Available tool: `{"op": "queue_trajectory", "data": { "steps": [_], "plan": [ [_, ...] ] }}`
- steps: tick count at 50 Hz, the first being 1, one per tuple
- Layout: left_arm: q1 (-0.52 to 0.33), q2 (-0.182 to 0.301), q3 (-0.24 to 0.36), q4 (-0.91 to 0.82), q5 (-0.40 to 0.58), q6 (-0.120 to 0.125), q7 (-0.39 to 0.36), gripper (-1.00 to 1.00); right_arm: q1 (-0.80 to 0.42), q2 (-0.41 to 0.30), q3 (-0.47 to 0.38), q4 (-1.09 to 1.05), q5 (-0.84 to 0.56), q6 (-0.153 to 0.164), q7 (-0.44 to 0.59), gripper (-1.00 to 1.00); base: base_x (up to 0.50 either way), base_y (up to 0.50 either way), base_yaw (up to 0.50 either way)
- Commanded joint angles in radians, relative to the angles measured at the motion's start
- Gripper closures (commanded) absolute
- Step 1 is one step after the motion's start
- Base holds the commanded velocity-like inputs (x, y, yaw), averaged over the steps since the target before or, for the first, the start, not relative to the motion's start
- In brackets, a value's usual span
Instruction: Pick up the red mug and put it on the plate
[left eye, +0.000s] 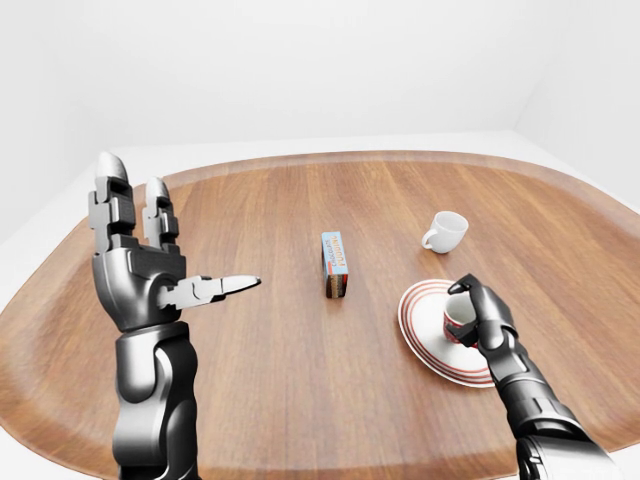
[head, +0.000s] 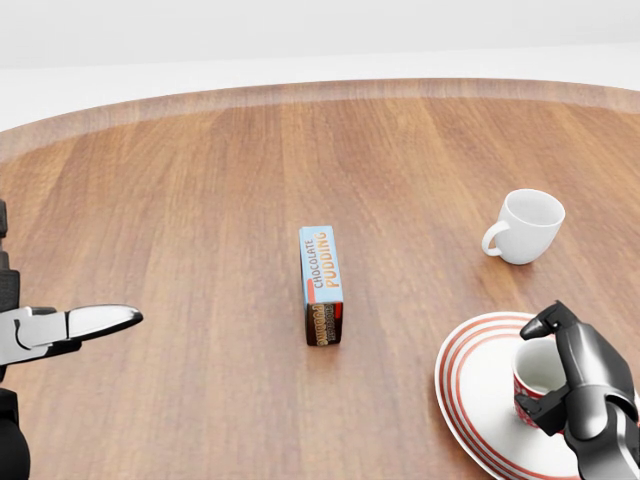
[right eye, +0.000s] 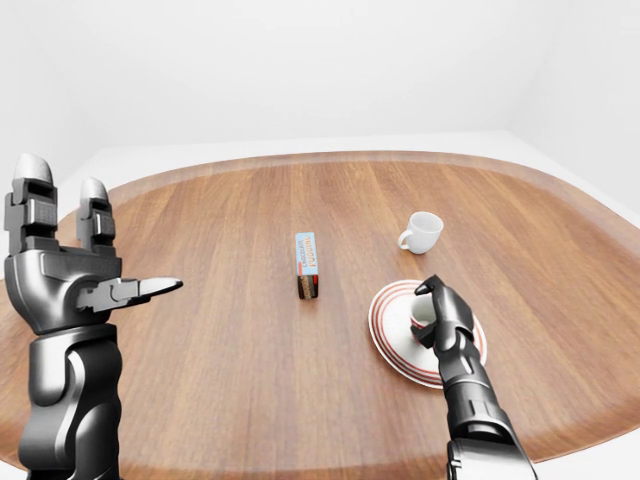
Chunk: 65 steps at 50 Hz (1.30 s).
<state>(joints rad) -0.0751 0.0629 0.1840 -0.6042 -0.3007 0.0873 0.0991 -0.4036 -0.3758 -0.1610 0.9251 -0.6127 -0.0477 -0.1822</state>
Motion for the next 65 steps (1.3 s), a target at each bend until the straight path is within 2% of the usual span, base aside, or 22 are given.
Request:
{"op": "queue_trajectory", "data": {
  "steps": [1,3,6,12,19,21,23,24,31,32,33,38,45,55,60,65],
  "plan": [
    [0.004,-0.002,0.0,0.008,0.005,0.0,-0.004,-1.0,-0.03,-0.015,0.023,0.079,0.172,-0.009,-0.249,1.0,0.0,0.0,0.0],
    [0.004,-0.002,0.0,0.01,0.006,0.0,-0.003,-1.0,-0.024,-0.021,0.013,0.036,0.171,0.021,-0.266,1.0,0.0,0.0,0.0],
    [0.009,-0.004,-0.004,0.011,0.009,0.0,-0.005,-1.0,-0.019,-0.024,0.008,0.003,0.17,0.043,-0.256,1.0,0.0,0.0,0.0],
    [0.008,-0.003,-0.002,0.015,0.008,0.0,-0.007,-1.0,-0.009,-0.02,0.0,-0.02,0.165,0.052,-0.263,1.0,0.0,0.0,0.0],
    [0.004,0.0,0.003,0.018,0.006,0.0,-0.007,-1.0,-0.015,-0.009,0.013,0.018,0.167,0.028,-0.249,1.0,0.0,0.0,0.0],
    [0.006,0.0,0.004,0.016,0.006,0.0,-0.007,-1.0,-0.015,-0.008,0.013,0.024,0.168,0.016,-0.255,0.76,0.0,0.0,0.0],
    [0.005,0.0,0.005,0.016,0.006,0.0,-0.006,-1.0,-0.013,-0.009,0.011,0.021,0.169,0.016,-0.257,0.84,0.0,0.0,0.0],
    [0.004,0.001,0.005,0.015,0.006,0.0,-0.007,-1.0,-0.009,-0.01,0.009,0.011,0.171,0.021,-0.257,1.0,0.0,0.0,0.0],
    [0.007,-0.001,0.003,0.017,0.009,0.0,-0.007,-1.0,-0.012,-0.008,0.007,0.02,0.185,0.006,-0.25,1.0,0.0,0.0,0.0],
    [0.007,-0.001,0.002,0.018,0.009,0.0,-0.008,-1.0,-0.014,-0.004,0.001,0.027,0.202,-0.009,-0.242,1.0,0.0,0.0,0.0],
    [0.005,0.0,0.003,0.016,0.009,0.0,-0.007,-1.0,-0.018,0.007,-0.02,0.035,0.252,-0.038,-0.225,1.0,0.0,0.0,0.0],
    [0.01,-0.001,0.002,0.017,0.011,0.0,-0.01,-1.0,-0.019,0.004,-0.019,0.023,0.305,-0.04,-0.231,1.0,0.0,0.0,0.0],
    [0.008,0.0,0.006,0.019,0.009,0.0,-0.01,-1.0,-0.008,-0.005,-0.005,0.001,0.268,-0.022,-0.242,1.0,0.0,0.0,0.0],
    [0.009,0.001,0.007,0.017,0.008,0.0,-0.009,-1.0,-0.026,-0.003,0.008,0.05,0.238,-0.04,-0.268,1.0,0.0,0.0,0.0],
    [0.004,0.002,0.009,0.018,0.007,0.0,-0.007,-1.0,-0.022,-0.004,0.009,0.035,0.229,-0.028,-0.266,1.0,0.0,0.0,0.0],
    [0.007,0.0,0.006,0.012,0.007,0.0,-0.007,-1.0,-0.035,0.004,0.019,0.076,0.215,-0.04,-0.281,1.0,0.0,0.0,0.0]
  ]
}}
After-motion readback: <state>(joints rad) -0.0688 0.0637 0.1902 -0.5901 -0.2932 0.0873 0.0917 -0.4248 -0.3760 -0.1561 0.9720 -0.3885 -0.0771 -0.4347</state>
